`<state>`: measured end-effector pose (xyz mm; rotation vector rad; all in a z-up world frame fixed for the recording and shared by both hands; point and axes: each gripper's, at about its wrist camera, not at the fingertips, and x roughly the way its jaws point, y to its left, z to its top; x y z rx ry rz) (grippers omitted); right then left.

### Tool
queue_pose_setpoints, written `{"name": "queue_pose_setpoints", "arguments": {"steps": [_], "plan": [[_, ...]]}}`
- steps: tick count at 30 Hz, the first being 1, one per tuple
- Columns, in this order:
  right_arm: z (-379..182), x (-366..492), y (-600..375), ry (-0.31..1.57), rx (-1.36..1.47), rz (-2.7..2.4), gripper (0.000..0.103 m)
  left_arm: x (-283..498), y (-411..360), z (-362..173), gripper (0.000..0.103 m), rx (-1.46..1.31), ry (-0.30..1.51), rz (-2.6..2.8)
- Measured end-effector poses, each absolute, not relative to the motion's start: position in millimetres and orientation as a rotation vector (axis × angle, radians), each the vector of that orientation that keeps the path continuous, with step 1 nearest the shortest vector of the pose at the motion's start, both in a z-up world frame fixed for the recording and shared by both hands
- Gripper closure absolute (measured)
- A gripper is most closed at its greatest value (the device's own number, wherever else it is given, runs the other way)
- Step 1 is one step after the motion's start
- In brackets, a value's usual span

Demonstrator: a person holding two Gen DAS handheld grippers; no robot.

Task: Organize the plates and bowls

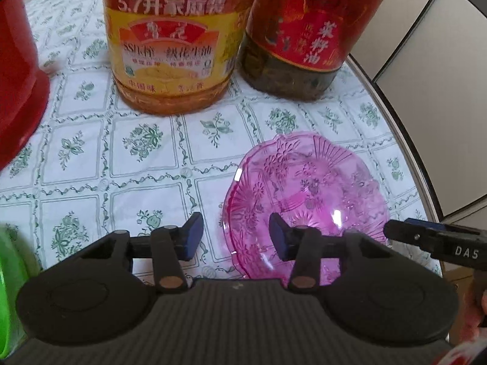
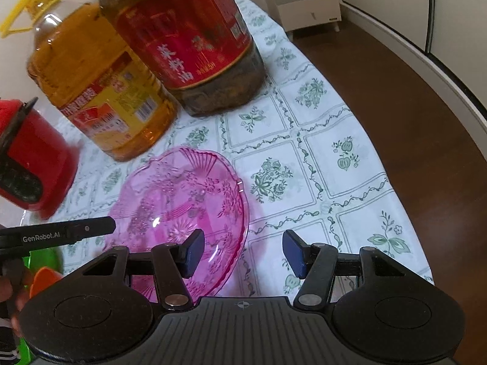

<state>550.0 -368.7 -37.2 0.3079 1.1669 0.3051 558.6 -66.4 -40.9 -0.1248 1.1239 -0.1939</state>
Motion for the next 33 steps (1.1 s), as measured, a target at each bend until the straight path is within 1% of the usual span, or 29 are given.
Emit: {"name": "queue_pose_setpoints", "arguments": {"steps": [2,8,13,14,15,16,18,19,20,26,33], "plan": [[-42.2,554.5,-368.4,1.175,0.310,0.308,0.045,560.9,-65.9,-45.1,0.068,-0.128,1.133,-0.192],[-53.8,562.7,-367.2,1.201,0.323,0.308,0.047,566.3,-64.5,-52.2,0.074,-0.137,1.150,-0.192],[-59.2,564.3,-364.5,1.217,0.335,0.315,0.065,567.9,-65.5,-55.1,0.080,-0.138,1.156,-0.191],[-59.7,564.0,-363.6,1.219,0.334,0.316,0.067,568.0,-65.1,-55.2,0.082,-0.141,1.155,-0.193],[-60.3,563.9,-362.9,1.223,0.336,0.317,0.072,568.2,-65.6,-55.6,0.085,-0.143,1.156,-0.196],[-60.9,563.6,-362.4,1.225,0.337,0.317,0.080,568.3,-66.3,-56.0,0.087,-0.139,1.158,-0.198],[-61.7,563.5,-361.3,1.228,0.335,0.313,0.088,567.9,-66.9,-56.2,0.089,-0.132,1.158,-0.194],[-61.7,563.6,-360.8,1.228,0.335,0.313,0.092,567.7,-66.6,-56.1,0.092,-0.132,1.157,-0.190],[-61.2,563.3,-360.6,1.226,0.333,0.309,0.093,567.5,-66.1,-55.7,0.094,-0.131,1.154,-0.185],[-50.3,560.8,-359.4,1.198,0.325,0.301,0.094,562.5,-66.5,-44.5,0.094,-0.142,1.117,-0.174],[-11.7,551.8,-364.1,1.156,0.320,0.305,0.093,547.6,-70.7,-5.9,0.094,-0.156,1.069,-0.187]]}}
